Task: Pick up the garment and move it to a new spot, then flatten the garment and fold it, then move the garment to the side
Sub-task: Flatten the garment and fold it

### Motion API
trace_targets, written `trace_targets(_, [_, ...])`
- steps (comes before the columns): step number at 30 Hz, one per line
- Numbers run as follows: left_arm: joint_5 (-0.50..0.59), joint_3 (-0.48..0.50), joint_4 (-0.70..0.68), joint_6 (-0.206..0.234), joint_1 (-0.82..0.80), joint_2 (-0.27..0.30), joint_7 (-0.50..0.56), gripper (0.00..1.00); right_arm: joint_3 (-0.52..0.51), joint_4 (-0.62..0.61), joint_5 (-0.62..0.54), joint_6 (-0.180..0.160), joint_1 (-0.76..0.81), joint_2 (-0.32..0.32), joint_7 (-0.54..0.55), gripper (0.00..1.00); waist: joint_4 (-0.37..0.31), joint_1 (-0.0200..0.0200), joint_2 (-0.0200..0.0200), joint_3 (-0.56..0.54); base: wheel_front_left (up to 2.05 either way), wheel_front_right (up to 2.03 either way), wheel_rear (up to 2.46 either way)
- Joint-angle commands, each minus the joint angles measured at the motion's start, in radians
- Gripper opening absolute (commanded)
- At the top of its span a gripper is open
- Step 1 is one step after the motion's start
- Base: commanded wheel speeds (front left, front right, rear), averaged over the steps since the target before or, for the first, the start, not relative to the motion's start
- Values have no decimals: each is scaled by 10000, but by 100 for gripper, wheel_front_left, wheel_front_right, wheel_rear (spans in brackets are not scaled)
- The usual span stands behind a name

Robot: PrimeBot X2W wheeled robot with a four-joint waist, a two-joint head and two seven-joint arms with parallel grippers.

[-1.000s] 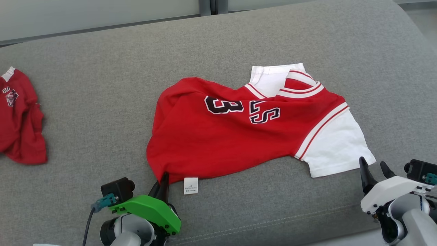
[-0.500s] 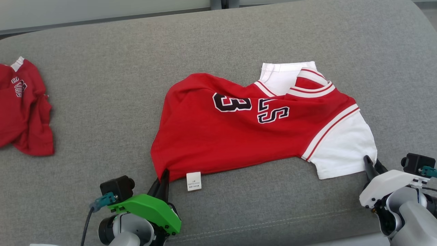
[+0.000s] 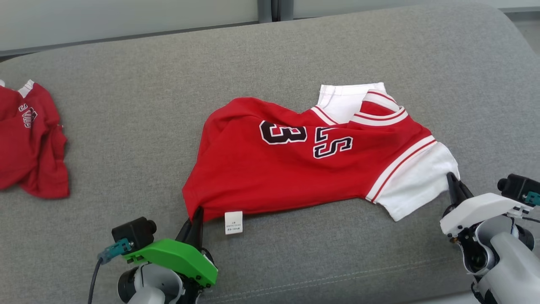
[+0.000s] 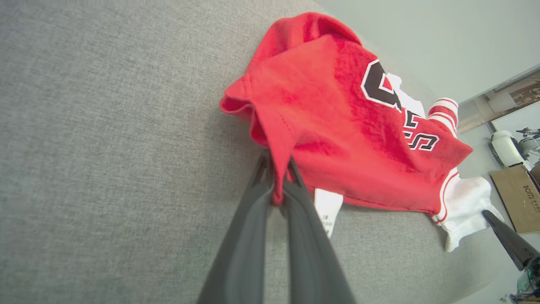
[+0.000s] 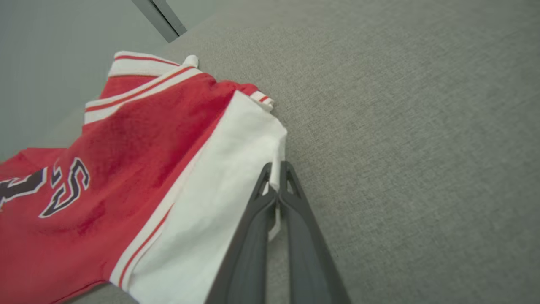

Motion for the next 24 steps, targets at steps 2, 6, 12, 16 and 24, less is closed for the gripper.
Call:
trace_targets(2, [-247, 156, -218, -135, 57, 29, 87, 0, 222, -722, 647, -13, 49, -326, -50, 0, -100, 0, -1, -225, 0, 0, 0])
trace_targets(6, [-345, 227, -475, -192, -188, 188, 294, 0, 457, -1621, 1320, -12, 42, -686, 136, 0, -192, 0, -1, -467, 0, 0, 0])
trace_targets(12, [-50, 52, -736, -137, -1092, 688, 1083, 0, 590, -2136, 1844, -10, -501, -1117, 1269, 0, -314, 0, -1, -850, 0, 0, 0])
trace_targets(16, [166, -25, -786, -91, -1835, 1017, 1619, 0, 693, -2191, 1664, -9, -1033, -1294, 2034, 0, -358, 0, -1, -1019, 0, 0, 0])
trace_targets(24, [466, -81, -617, -227, -3988, 1589, 2953, 0, 785, -2253, 788, -9, -2733, -1371, 3819, 0, -394, 0, -1, -1548, 0, 0, 0])
